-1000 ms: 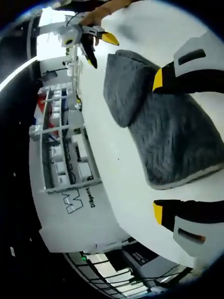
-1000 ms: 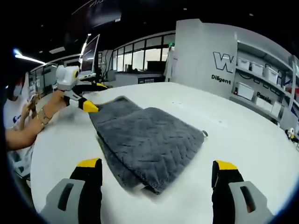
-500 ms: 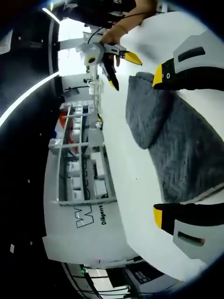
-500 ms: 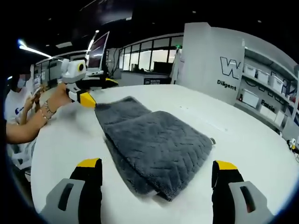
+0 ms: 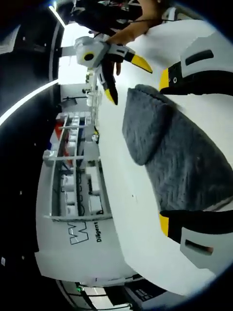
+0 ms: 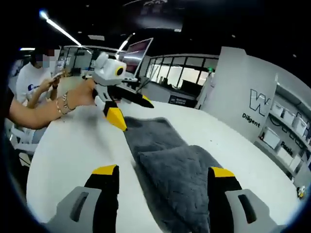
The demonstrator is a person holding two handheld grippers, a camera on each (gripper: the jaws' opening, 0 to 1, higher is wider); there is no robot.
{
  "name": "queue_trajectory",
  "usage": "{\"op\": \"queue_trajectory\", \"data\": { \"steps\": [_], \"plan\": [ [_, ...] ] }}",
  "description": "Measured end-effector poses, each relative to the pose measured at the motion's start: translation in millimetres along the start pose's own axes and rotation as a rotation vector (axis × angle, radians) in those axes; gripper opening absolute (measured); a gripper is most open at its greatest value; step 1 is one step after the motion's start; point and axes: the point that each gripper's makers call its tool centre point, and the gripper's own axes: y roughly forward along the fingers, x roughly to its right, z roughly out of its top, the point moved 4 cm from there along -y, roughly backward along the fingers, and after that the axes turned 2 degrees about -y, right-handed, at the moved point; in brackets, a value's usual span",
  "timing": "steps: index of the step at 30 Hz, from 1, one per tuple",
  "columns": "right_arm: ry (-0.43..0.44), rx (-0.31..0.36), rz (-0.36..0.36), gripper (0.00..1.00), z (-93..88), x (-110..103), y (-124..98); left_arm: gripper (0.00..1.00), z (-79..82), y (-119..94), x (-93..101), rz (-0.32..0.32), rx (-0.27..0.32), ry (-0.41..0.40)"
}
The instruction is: Open the folded towel by lifting each exposed corner and separating the folded layers until the towel lies flat within the target outline without major curled edges
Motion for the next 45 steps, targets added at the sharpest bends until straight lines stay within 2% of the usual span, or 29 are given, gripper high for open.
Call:
{"op": "queue_trajectory", "data": {
  "steps": [4, 8, 12, 18, 24, 33, 37, 42, 45],
  "plan": [
    [-0.080, -0.004, -0.019, 0.58, 9.0, -16, 12, 0.93, -2.6, 0, 2.6, -0.020, -0.028, 0.002],
    [-0.150, -0.021, -0.031, 0.56, 12.6, -31, 23, 0.93, -3.5, 1, 2.3, -0.015, -0.040, 0.012],
    [-0.217, -0.030, -0.021, 0.49, 11.3, -40, 33, 0.93, -5.0, 1, 1.4, -0.017, -0.047, 0.006],
    [-0.290, -0.085, -0.071, 0.37, 1.8, -37, 43, 0.93, -8.0, 1, -1.0, 0.001, -0.070, 0.014],
    [-0.331, -0.116, -0.068, 0.36, -3.4, -38, 50, 0.92, -9.9, 1, -0.4, -0.001, -0.075, 0.004],
    [-0.380, -0.178, -0.103, 0.32, -14.7, -32, 56, 0.91, -12.4, 2, -1.2, -0.004, -0.086, -0.003],
    [-0.417, -0.175, -0.104, 0.27, -15.2, -32, 57, 0.91, -13.2, 2, -0.6, -0.007, -0.091, -0.002],
    [-0.420, -0.178, -0.120, 0.15, -17.4, -28, 58, 0.90, -13.6, 3, 0.9, -0.013, -0.098, 0.005],
    [-0.400, -0.162, -0.119, 0.13, -15.8, -26, 55, 0.90, -14.2, 2, 1.8, -0.012, -0.097, 0.003]
  ]
}}
